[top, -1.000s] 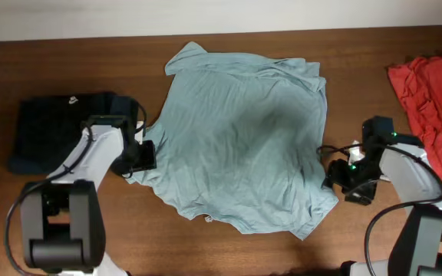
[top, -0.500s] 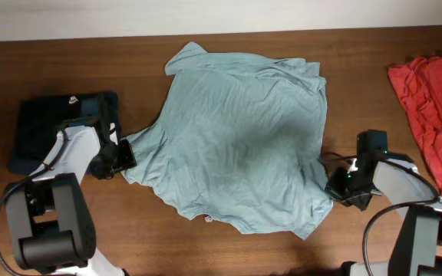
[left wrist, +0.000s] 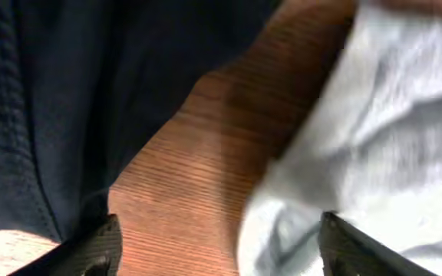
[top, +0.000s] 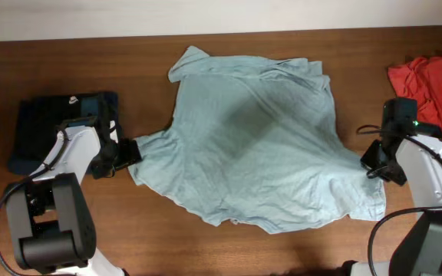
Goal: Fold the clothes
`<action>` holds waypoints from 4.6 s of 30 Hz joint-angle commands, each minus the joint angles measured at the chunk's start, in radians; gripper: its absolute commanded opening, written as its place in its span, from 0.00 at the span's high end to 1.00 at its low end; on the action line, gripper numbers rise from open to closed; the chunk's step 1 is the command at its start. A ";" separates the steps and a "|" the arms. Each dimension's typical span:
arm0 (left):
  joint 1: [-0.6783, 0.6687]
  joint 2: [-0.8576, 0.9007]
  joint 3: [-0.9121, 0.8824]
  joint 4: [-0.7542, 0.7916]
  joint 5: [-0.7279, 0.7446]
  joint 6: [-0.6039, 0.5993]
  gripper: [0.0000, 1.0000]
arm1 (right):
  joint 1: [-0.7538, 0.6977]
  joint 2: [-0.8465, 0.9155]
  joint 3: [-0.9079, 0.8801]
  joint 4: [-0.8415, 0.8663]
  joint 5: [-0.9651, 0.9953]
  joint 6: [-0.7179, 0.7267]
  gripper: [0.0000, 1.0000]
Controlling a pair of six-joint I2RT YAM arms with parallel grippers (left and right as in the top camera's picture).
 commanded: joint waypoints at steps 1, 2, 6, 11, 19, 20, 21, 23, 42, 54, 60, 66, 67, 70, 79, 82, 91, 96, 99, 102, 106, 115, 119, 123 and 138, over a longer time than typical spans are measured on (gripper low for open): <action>0.004 0.006 -0.003 0.023 0.072 -0.001 0.15 | -0.006 -0.011 0.021 -0.004 0.040 0.018 0.96; 0.003 0.006 -0.003 0.031 0.086 -0.001 0.14 | -0.006 -0.011 0.021 -0.004 0.041 0.018 0.96; -0.006 0.012 -0.003 0.062 0.093 -0.001 0.06 | -0.006 -0.011 0.021 -0.005 0.040 0.017 0.96; -0.006 0.040 -0.003 0.145 0.093 0.041 0.06 | -0.007 -0.011 0.021 -0.003 0.033 0.017 0.96; 0.016 0.115 0.045 0.204 0.089 0.089 1.00 | -0.008 -0.011 0.021 -0.021 0.014 0.016 0.96; 0.025 0.115 0.081 0.206 0.087 0.089 1.00 | -0.008 -0.011 0.021 -0.027 0.010 0.016 0.96; 0.037 0.115 0.129 0.205 0.086 0.089 0.99 | -0.008 -0.011 0.021 -0.033 0.010 0.016 0.96; 0.056 0.115 0.221 0.201 0.085 0.089 0.99 | -0.008 -0.011 0.021 -0.043 0.010 0.016 0.96; -0.044 0.183 0.383 -0.095 0.220 0.207 0.36 | -0.051 -0.011 0.021 -0.043 -0.105 -0.054 0.14; -0.085 0.382 0.371 -0.102 0.231 0.217 0.55 | -0.075 -0.011 0.021 -0.037 -0.184 -0.113 0.14; -0.104 0.382 0.374 -0.050 0.161 0.227 1.00 | -0.075 -0.011 0.021 -0.028 -0.184 -0.112 0.14; -0.083 0.382 0.503 0.053 0.033 0.226 0.99 | -0.075 -0.011 0.021 -0.028 -0.195 -0.121 0.14; -0.075 0.382 0.548 0.056 -0.003 0.226 1.00 | -0.075 -0.011 0.021 -0.028 -0.204 -0.134 0.14; -0.053 0.382 0.649 0.058 -0.074 0.226 1.00 | -0.075 -0.011 0.021 -0.025 -0.249 -0.179 0.14; 0.025 0.382 0.842 0.047 -0.118 0.226 1.00 | -0.073 -0.011 0.021 0.098 -0.641 -0.378 0.14; 0.034 0.382 0.876 0.005 -0.112 0.222 0.73 | -0.072 -0.009 0.021 0.153 -0.719 -0.374 0.15; -0.002 0.365 1.178 -0.341 -0.047 0.223 0.43 | 0.081 0.051 0.021 0.090 -0.715 -0.375 0.22; -0.069 0.363 1.279 -0.555 0.047 0.223 0.56 | 0.252 0.088 0.021 0.140 -0.715 -0.378 0.64; -0.109 0.363 1.275 -0.647 0.056 0.223 0.76 | 0.341 0.106 0.021 0.177 -0.667 -0.375 0.78; -0.160 0.363 1.275 -0.713 0.056 0.223 0.96 | 0.409 0.166 0.021 0.182 -0.549 -0.357 0.87; -0.215 0.360 1.276 -0.753 0.056 0.223 0.99 | 0.438 0.297 0.021 0.196 -0.517 -0.324 0.96; -0.241 0.265 1.276 -0.785 0.043 0.235 0.99 | 0.481 0.373 0.021 0.013 -0.554 -0.329 0.96; -0.241 0.191 1.276 -0.777 0.040 0.249 0.99 | 0.631 0.326 0.021 -0.091 -0.606 -0.360 0.96; -0.241 0.147 1.276 -0.800 0.033 0.277 0.96 | 0.855 0.247 0.021 -0.074 -0.600 -0.326 0.96; -0.442 0.137 1.086 -0.845 0.024 0.314 0.91 | 0.492 -0.070 0.095 0.159 -0.450 -0.163 0.36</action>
